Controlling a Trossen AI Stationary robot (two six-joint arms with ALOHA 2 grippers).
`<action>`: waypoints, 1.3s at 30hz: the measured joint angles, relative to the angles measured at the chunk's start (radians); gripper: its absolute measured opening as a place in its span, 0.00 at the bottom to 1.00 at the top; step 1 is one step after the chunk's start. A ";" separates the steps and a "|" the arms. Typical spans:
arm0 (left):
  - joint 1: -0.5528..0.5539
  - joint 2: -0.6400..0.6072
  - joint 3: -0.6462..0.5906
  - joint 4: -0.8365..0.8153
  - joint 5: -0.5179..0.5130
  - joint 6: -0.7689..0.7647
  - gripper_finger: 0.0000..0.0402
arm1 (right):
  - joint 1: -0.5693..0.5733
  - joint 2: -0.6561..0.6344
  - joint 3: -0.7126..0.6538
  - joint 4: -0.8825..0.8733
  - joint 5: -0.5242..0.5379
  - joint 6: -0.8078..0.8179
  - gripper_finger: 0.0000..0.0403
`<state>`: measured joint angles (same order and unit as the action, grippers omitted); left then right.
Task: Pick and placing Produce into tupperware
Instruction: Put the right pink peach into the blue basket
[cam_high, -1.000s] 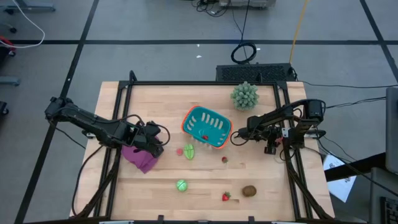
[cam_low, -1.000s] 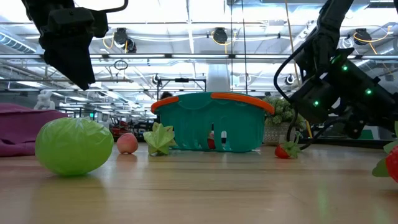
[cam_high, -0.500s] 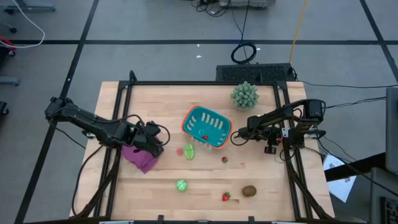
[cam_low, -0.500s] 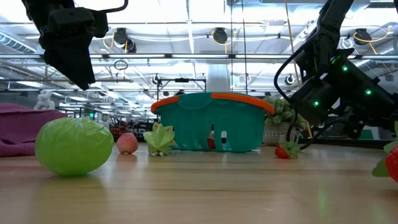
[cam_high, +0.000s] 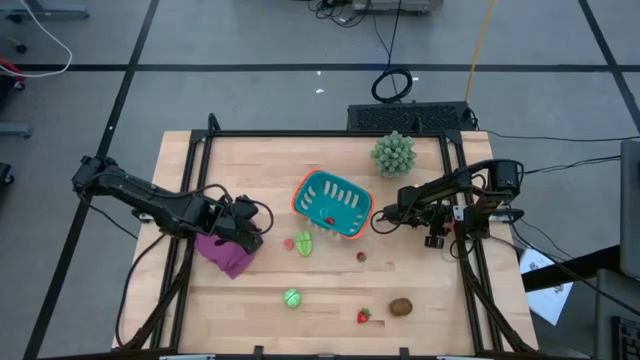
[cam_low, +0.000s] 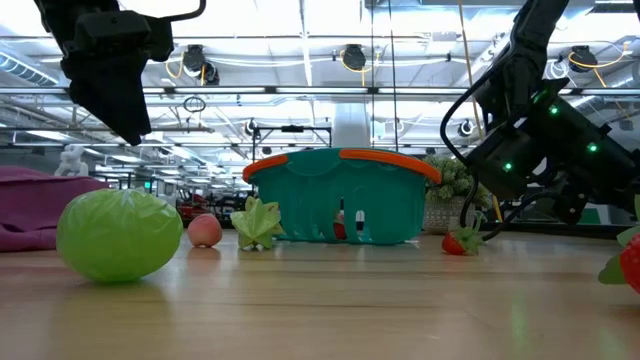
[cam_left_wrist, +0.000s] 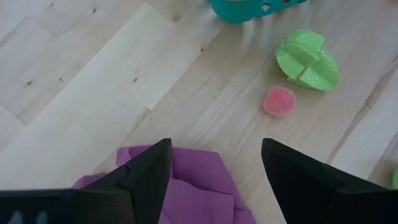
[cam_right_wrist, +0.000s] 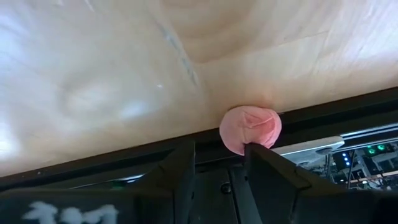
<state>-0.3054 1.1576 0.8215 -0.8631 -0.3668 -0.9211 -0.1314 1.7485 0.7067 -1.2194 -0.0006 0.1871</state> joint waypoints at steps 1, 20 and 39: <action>0.000 0.000 0.000 0.000 0.000 0.000 0.63 | 0.000 0.000 0.000 0.003 0.000 0.000 0.33; 0.000 0.000 0.000 0.000 0.002 0.000 0.63 | 0.000 0.000 -0.048 0.005 0.001 0.056 0.29; 0.000 0.000 0.000 0.001 0.002 -0.004 0.63 | 0.012 0.000 -0.044 0.097 -0.073 0.055 0.09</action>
<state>-0.3055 1.1576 0.8215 -0.8619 -0.3653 -0.9251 -0.1192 1.7485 0.6631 -1.1228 -0.0734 0.2417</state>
